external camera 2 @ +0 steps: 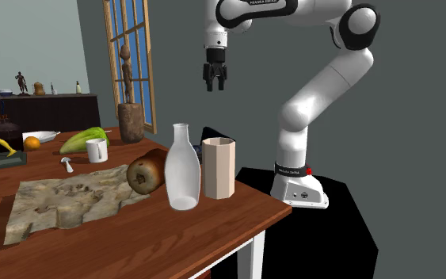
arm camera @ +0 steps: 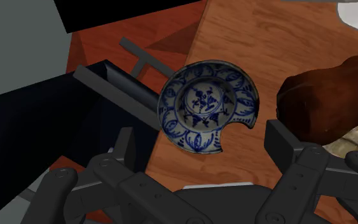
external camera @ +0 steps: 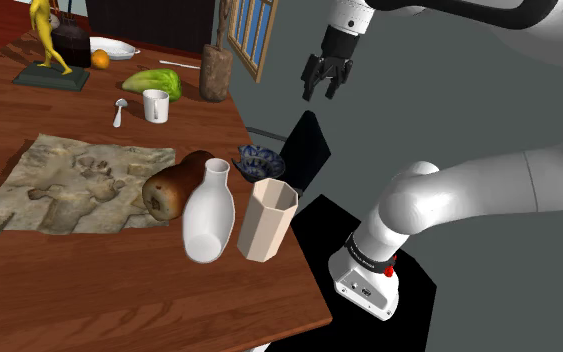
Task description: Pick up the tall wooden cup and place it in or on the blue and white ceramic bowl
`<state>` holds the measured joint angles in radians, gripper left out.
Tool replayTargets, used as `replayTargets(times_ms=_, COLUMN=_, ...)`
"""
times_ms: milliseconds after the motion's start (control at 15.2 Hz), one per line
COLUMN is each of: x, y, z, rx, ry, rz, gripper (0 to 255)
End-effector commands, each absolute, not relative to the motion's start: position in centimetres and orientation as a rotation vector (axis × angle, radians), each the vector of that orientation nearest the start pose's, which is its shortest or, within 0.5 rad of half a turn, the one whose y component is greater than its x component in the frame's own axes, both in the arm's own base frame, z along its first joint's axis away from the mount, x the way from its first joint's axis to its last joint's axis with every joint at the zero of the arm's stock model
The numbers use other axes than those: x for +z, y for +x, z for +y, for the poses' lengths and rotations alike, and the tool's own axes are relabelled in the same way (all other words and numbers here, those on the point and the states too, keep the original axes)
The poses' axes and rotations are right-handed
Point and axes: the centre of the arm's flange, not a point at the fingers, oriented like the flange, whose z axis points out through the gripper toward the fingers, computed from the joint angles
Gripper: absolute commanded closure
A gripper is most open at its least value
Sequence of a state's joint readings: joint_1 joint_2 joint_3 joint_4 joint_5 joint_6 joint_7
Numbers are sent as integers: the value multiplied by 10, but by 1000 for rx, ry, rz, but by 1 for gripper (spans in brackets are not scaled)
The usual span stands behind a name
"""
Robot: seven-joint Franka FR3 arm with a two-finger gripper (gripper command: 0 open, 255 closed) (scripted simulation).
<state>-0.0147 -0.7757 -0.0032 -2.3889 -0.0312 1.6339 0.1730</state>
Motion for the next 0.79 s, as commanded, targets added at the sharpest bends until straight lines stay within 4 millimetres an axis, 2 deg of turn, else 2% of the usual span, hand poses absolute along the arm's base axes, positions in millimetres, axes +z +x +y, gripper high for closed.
replayTargets(times_ms=0, x=577, y=315, z=-9, rx=-36, ry=-3155, rz=298, gripper=0)
replayTargets(times_ms=726, x=486, y=266, z=89, rx=-12, ry=-3138, rz=273, gripper=0)
